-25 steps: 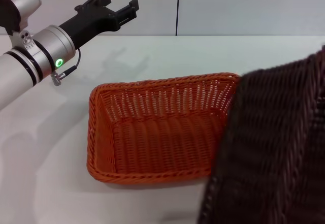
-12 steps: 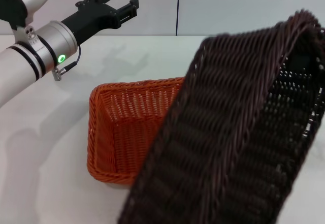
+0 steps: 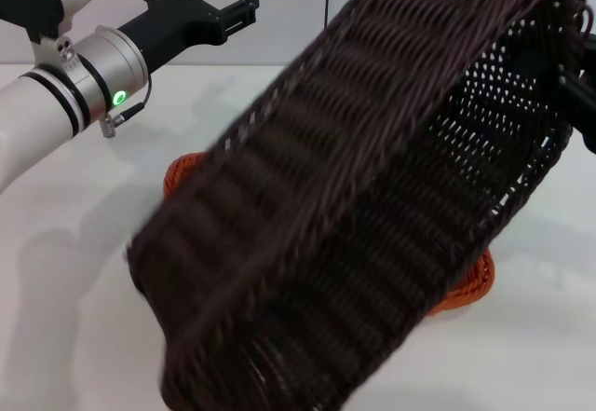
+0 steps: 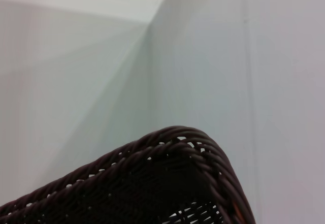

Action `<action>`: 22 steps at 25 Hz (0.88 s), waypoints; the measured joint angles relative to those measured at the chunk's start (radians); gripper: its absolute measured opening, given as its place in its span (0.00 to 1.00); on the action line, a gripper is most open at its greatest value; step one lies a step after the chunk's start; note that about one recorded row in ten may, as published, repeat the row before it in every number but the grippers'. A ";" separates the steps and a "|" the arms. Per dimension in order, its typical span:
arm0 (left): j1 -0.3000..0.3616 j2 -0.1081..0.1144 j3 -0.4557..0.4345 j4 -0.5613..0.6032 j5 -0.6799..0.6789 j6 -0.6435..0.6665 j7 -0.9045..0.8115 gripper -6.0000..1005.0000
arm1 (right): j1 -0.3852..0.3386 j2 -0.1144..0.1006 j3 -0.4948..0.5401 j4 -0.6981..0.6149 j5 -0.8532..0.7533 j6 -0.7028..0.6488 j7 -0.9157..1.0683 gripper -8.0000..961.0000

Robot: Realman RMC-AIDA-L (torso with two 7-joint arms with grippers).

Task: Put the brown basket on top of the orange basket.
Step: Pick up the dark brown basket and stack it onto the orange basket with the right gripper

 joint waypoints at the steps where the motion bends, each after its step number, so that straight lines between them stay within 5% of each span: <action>1: -0.002 0.001 0.000 0.000 0.000 -0.004 0.004 0.83 | -0.008 0.010 0.001 0.006 0.017 0.007 -0.002 0.15; 14: -0.027 0.001 -0.007 0.000 0.000 -0.049 0.020 0.83 | -0.117 0.087 0.011 0.179 0.175 0.029 -0.096 0.15; 22: -0.035 0.001 -0.019 0.000 -0.001 -0.056 0.025 0.83 | -0.150 0.089 0.016 0.280 0.186 0.018 -0.133 0.15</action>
